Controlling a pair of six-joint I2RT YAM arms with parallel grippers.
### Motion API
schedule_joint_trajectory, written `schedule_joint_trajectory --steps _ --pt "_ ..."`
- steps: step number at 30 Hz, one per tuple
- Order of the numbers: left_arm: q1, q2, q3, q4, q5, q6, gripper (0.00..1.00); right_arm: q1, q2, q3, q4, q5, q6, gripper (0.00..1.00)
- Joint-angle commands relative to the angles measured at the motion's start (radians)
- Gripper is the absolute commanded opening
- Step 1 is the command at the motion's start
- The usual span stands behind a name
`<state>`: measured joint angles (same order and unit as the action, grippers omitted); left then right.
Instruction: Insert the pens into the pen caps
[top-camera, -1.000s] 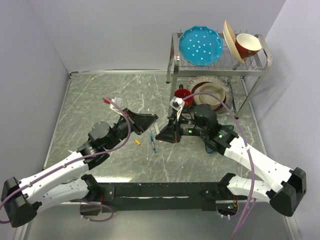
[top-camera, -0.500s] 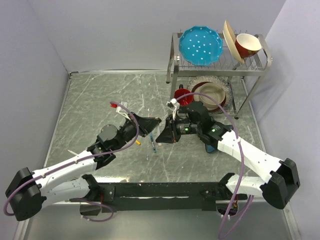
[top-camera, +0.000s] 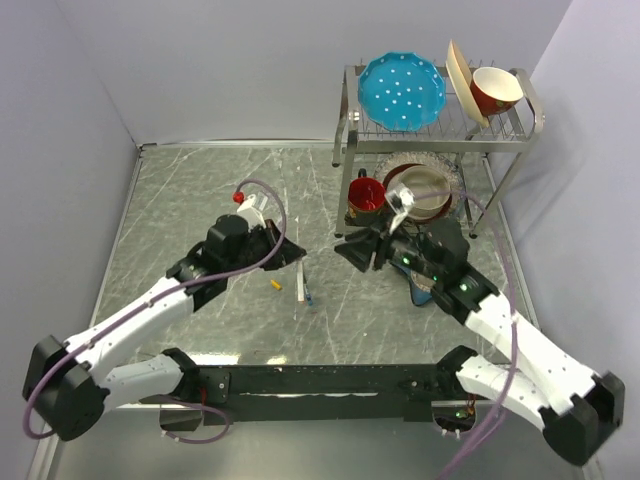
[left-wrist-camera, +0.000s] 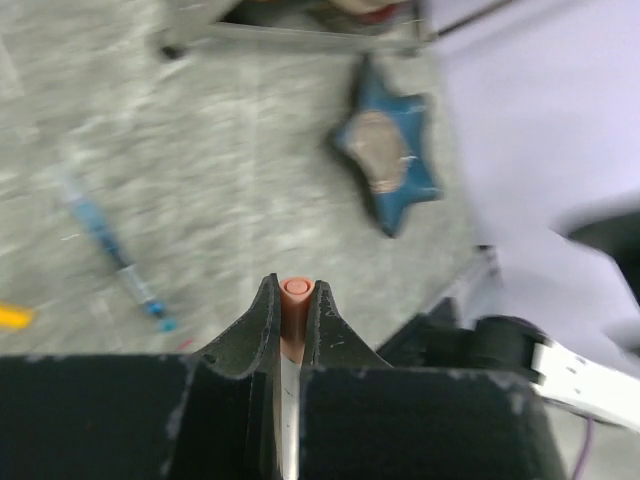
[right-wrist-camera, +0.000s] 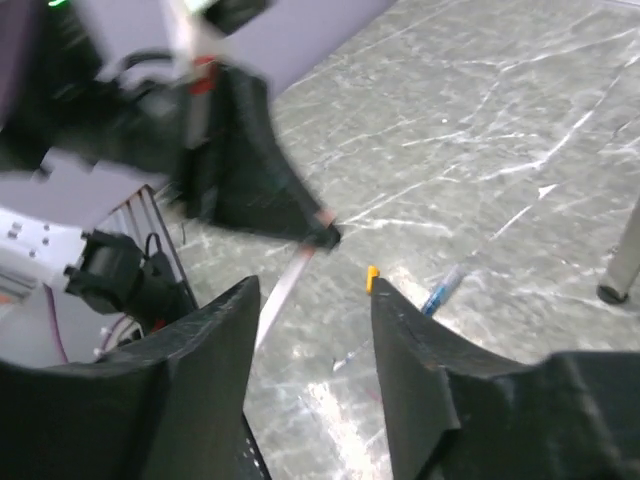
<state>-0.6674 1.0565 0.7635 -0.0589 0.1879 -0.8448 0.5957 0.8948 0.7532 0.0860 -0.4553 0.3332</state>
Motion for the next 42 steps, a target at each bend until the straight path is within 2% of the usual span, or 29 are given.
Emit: schedule_joint_trajectory --steps 1,4,9,15,21,27,30,31,34,36,37,39,42 --pt "0.052 0.085 0.129 -0.160 -0.019 0.113 0.01 0.004 -0.155 -0.138 0.011 0.067 -0.004 0.64" --pt "0.101 0.178 0.145 -0.159 -0.031 0.089 0.01 0.003 -0.252 -0.219 0.030 0.083 0.039 0.69" --pt "0.166 0.309 0.111 -0.055 0.005 -0.042 0.01 0.004 -0.309 -0.200 -0.023 0.078 0.052 0.71" --pt "0.169 0.439 0.122 -0.071 -0.044 -0.054 0.02 0.003 -0.365 -0.198 -0.049 0.107 0.049 0.72" --pt "0.169 0.519 0.079 -0.022 -0.060 -0.080 0.13 0.004 -0.375 -0.206 -0.037 0.106 0.061 0.72" --pt "0.169 0.603 0.112 -0.048 -0.088 -0.076 0.13 0.004 -0.376 -0.209 -0.049 0.098 0.053 0.72" --pt "0.169 0.602 0.125 -0.076 -0.134 -0.068 0.21 0.004 -0.387 -0.215 -0.058 0.099 0.049 0.72" --pt "0.169 0.602 0.128 -0.078 -0.137 -0.063 0.31 0.004 -0.390 -0.216 -0.061 0.098 0.049 0.72" --pt "0.169 0.593 0.146 -0.119 -0.156 -0.053 0.46 0.004 -0.399 -0.219 -0.052 0.086 0.044 0.72" --pt "0.169 0.564 0.171 -0.189 -0.185 -0.051 0.50 0.004 -0.402 -0.218 -0.051 0.084 0.046 0.72" --pt "0.170 0.550 0.183 -0.220 -0.235 -0.048 0.56 0.004 -0.402 -0.218 -0.049 0.080 0.049 0.72" --pt "0.192 0.513 0.220 -0.278 -0.341 -0.049 0.60 0.004 -0.405 -0.221 -0.043 0.070 0.056 0.72" --pt "0.287 0.484 0.253 -0.419 -0.425 -0.088 0.58 0.004 -0.404 -0.226 -0.034 0.050 0.067 0.72"
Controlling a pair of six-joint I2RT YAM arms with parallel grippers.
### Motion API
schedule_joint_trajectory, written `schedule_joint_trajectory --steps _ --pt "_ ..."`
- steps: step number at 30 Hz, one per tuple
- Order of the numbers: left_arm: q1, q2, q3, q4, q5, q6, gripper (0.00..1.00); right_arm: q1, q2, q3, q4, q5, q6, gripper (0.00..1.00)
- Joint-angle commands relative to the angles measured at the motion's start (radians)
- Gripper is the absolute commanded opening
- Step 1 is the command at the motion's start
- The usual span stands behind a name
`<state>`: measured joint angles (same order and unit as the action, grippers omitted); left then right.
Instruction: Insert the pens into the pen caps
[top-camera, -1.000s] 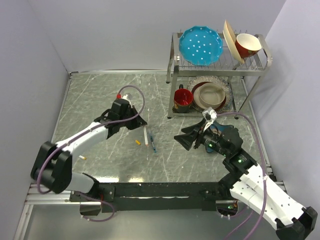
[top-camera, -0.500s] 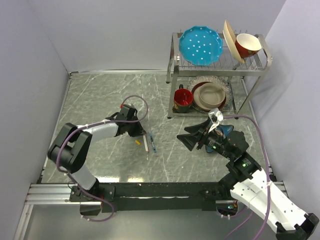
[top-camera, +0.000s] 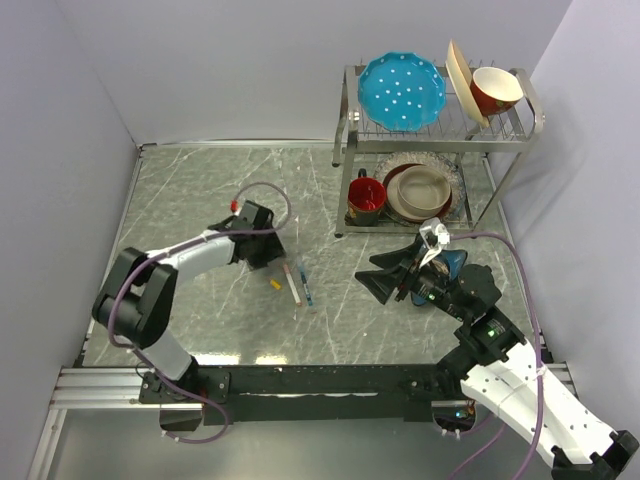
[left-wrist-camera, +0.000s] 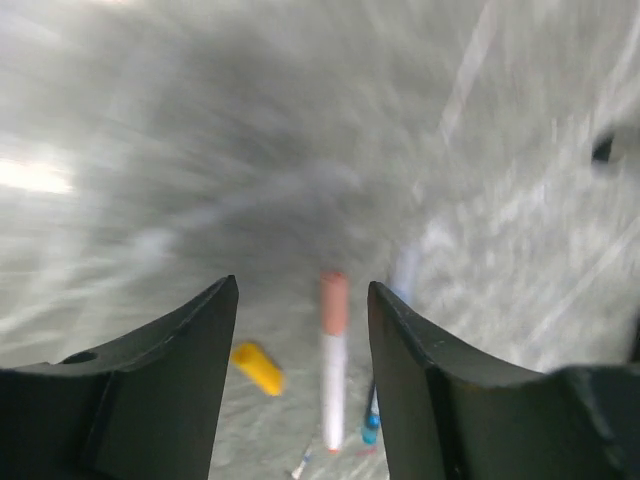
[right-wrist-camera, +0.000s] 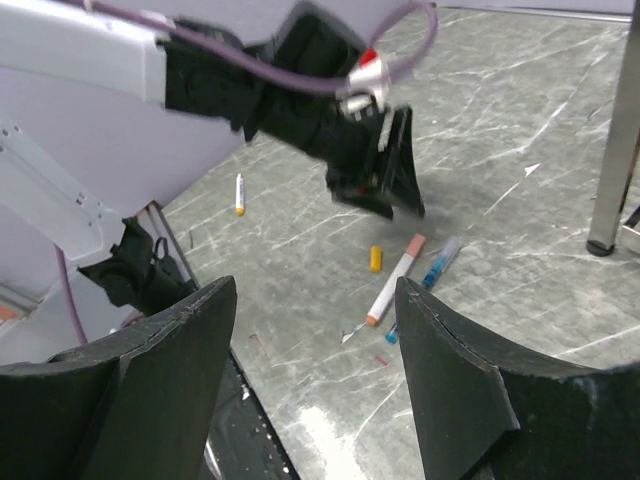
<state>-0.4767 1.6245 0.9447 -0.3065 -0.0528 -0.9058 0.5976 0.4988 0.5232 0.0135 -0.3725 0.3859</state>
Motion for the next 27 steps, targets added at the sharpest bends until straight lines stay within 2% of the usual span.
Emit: schedule_joint_trajectory --steps 1,7,11,14,17,21,24,27 --pt "0.124 -0.092 0.071 -0.228 -0.205 -0.044 0.57 0.004 -0.008 0.004 0.036 -0.034 0.015 0.72" --pt "0.364 -0.216 -0.004 -0.373 -0.347 -0.100 0.58 0.002 -0.019 0.001 0.016 -0.019 -0.004 0.73" --pt "0.557 -0.363 -0.125 -0.367 -0.336 -0.126 0.60 0.001 -0.014 -0.002 0.016 -0.026 -0.007 0.73" --pt "0.642 -0.436 -0.191 -0.367 -0.312 -0.171 0.62 0.002 0.001 -0.012 0.032 -0.036 0.002 0.73" --pt "0.685 -0.463 -0.192 -0.407 -0.388 -0.188 0.64 0.002 0.017 -0.006 0.031 -0.052 0.007 0.73" --pt "0.737 -0.474 -0.219 -0.404 -0.464 -0.167 0.84 0.002 0.015 0.008 0.008 -0.049 0.001 0.73" --pt "0.791 -0.473 -0.245 -0.336 -0.356 -0.133 0.84 0.002 0.011 0.017 0.006 -0.043 -0.002 0.73" --pt "0.814 -0.440 -0.256 -0.306 -0.332 -0.148 0.81 0.004 0.014 0.023 0.017 -0.057 0.008 0.73"
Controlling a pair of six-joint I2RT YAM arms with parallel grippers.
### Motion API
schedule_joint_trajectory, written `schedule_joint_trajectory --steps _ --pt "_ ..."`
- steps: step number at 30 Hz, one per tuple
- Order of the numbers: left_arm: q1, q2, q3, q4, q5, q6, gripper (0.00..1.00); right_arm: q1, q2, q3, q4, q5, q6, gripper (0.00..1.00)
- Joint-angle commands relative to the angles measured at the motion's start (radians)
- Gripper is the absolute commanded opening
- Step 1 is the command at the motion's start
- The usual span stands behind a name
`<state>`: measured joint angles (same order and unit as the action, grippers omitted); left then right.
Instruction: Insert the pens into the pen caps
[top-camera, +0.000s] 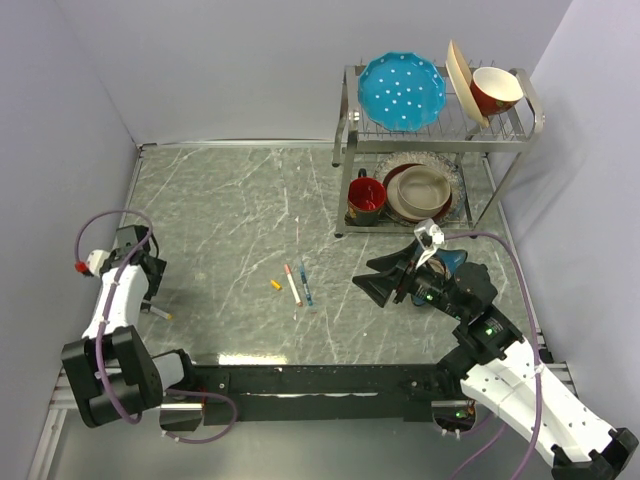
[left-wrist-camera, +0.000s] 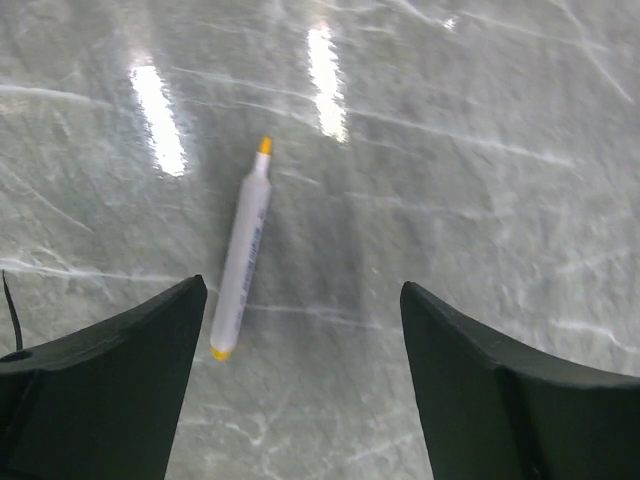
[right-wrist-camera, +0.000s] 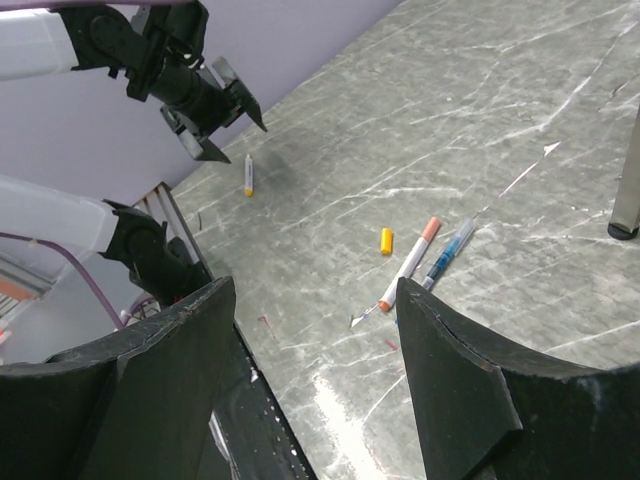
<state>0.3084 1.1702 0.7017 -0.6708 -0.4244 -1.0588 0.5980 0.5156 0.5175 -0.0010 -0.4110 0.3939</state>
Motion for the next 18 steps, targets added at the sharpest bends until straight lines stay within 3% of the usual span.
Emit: schedule_joint_trajectory --steps 1,11,18 --pt "0.031 0.038 -0.013 0.056 0.030 -0.006 0.80 0.002 -0.003 0.030 0.033 -0.022 0.008 0.73" --pt "0.077 0.124 -0.061 0.129 0.058 -0.024 0.70 0.003 -0.003 0.042 0.042 -0.034 0.025 0.73" --pt "0.077 0.175 -0.091 0.168 0.076 -0.038 0.54 0.002 -0.011 0.039 0.042 -0.029 0.028 0.73"
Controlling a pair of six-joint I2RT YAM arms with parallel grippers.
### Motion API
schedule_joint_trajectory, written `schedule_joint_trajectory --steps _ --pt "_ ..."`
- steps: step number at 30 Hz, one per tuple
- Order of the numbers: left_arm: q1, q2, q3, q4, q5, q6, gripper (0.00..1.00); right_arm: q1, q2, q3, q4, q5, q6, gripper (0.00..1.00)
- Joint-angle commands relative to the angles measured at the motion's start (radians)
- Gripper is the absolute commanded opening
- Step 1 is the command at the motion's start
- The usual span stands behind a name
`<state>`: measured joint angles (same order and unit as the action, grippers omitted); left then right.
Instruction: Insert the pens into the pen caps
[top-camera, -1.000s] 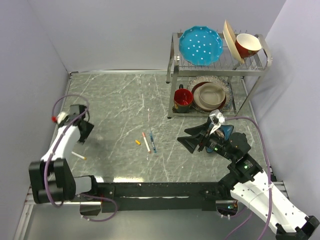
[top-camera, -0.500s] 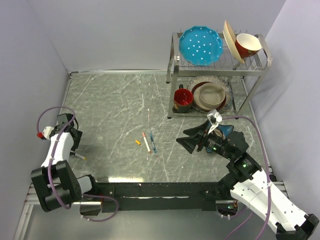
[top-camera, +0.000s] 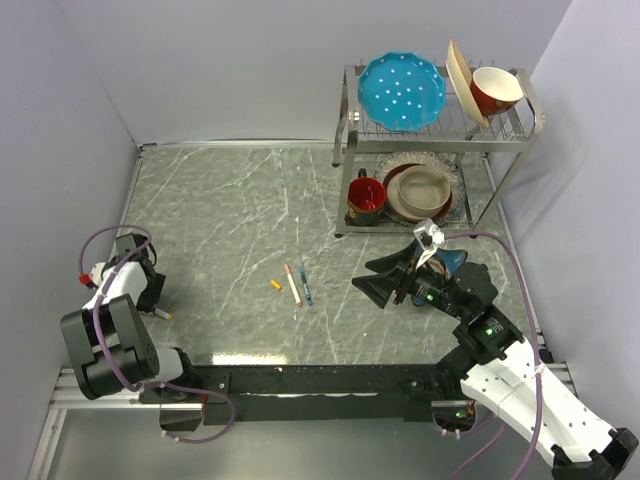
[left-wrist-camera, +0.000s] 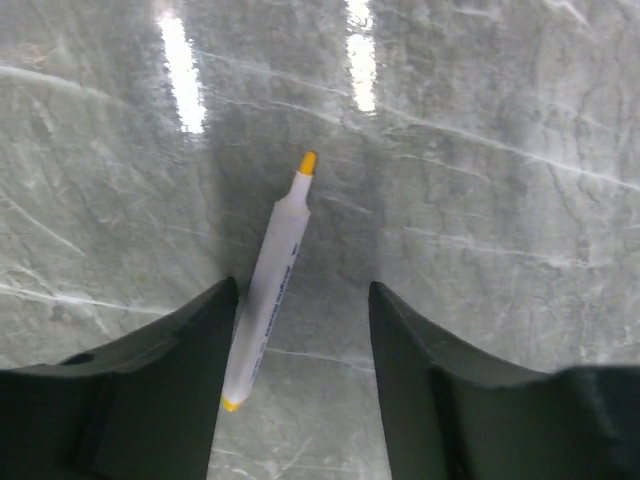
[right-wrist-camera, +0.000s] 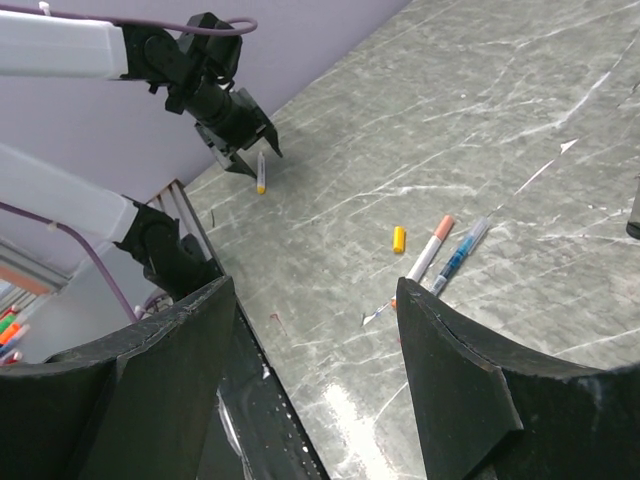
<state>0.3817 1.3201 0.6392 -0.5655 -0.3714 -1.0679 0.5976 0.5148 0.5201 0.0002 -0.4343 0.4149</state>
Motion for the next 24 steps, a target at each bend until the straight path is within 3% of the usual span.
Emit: schedule_joint_trajectory --steps 1,6,9,11,17,24 --pt "0.003 0.027 -0.035 0.065 0.023 -0.030 0.51 0.001 -0.010 0.038 0.041 -0.007 0.007 0.73" --pt "0.003 0.018 -0.056 0.094 0.037 -0.035 0.37 0.004 -0.019 0.037 0.037 0.000 0.007 0.73" --pt "0.002 0.016 -0.076 0.118 0.055 -0.030 0.34 0.002 -0.021 0.038 0.040 -0.009 0.015 0.73" --pt "0.003 0.022 -0.078 0.113 0.055 -0.032 0.35 0.002 -0.024 0.041 0.037 -0.009 0.016 0.73" --pt "0.002 0.034 -0.067 0.092 0.039 -0.047 0.56 0.002 -0.036 0.040 0.034 -0.003 0.025 0.73" --pt "0.002 0.083 -0.067 0.039 -0.026 -0.122 0.55 0.002 -0.035 0.057 0.020 -0.003 0.028 0.73"
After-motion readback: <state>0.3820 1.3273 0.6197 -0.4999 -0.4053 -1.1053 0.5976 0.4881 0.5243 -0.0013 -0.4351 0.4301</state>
